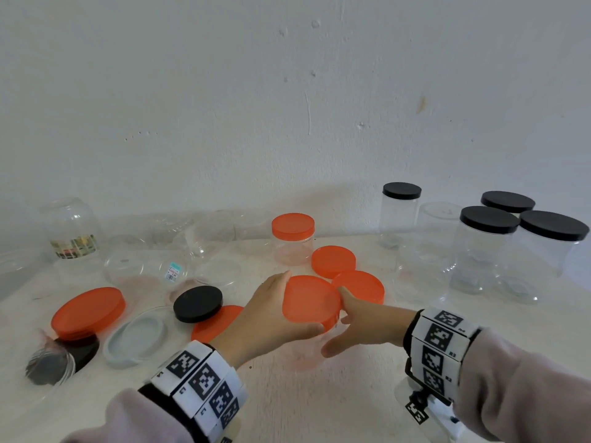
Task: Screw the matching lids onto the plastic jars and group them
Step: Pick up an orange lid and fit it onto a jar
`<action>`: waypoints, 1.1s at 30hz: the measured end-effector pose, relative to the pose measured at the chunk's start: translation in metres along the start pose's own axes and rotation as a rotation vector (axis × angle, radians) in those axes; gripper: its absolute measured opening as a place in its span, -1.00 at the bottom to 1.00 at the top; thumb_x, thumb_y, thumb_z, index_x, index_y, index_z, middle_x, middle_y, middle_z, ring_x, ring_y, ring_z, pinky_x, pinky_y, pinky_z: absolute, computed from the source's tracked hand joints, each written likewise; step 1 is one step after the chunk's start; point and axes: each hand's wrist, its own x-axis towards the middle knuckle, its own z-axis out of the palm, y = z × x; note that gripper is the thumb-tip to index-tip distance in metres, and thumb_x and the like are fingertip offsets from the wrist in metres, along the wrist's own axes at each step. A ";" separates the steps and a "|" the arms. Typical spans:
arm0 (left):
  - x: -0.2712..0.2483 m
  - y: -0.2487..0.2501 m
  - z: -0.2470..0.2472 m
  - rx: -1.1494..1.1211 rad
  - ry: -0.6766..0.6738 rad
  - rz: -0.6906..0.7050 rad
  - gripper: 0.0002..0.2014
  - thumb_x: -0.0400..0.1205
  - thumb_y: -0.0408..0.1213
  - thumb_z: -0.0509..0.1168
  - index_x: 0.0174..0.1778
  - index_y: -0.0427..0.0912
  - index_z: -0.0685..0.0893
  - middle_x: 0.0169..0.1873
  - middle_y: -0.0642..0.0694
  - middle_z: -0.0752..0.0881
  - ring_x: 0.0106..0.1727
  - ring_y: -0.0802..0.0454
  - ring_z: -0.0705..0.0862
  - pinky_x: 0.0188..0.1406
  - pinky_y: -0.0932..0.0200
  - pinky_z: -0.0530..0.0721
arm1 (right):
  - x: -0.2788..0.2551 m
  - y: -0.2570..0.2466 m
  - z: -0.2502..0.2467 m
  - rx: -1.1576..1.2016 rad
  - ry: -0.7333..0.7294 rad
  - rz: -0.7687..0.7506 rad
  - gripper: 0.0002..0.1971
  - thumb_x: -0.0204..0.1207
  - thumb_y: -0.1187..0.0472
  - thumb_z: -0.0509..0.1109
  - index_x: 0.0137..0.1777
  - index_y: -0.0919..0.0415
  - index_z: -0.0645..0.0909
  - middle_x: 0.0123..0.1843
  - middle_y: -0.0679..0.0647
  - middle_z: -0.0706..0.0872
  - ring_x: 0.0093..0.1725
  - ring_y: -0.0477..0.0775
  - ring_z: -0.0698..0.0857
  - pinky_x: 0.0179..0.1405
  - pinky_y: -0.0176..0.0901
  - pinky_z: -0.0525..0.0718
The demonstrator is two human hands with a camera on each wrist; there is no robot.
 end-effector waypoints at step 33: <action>0.005 -0.037 0.007 -0.356 -0.142 -0.122 0.01 0.22 -0.06 0.68 0.49 0.17 0.21 0.28 0.24 0.55 0.25 0.26 0.55 0.05 0.38 0.52 | 0.001 -0.095 -0.023 -0.787 -0.084 0.020 0.17 0.14 -0.62 0.33 0.68 -0.15 -0.07 0.71 0.05 0.01 0.58 0.25 0.32 0.41 0.28 0.42</action>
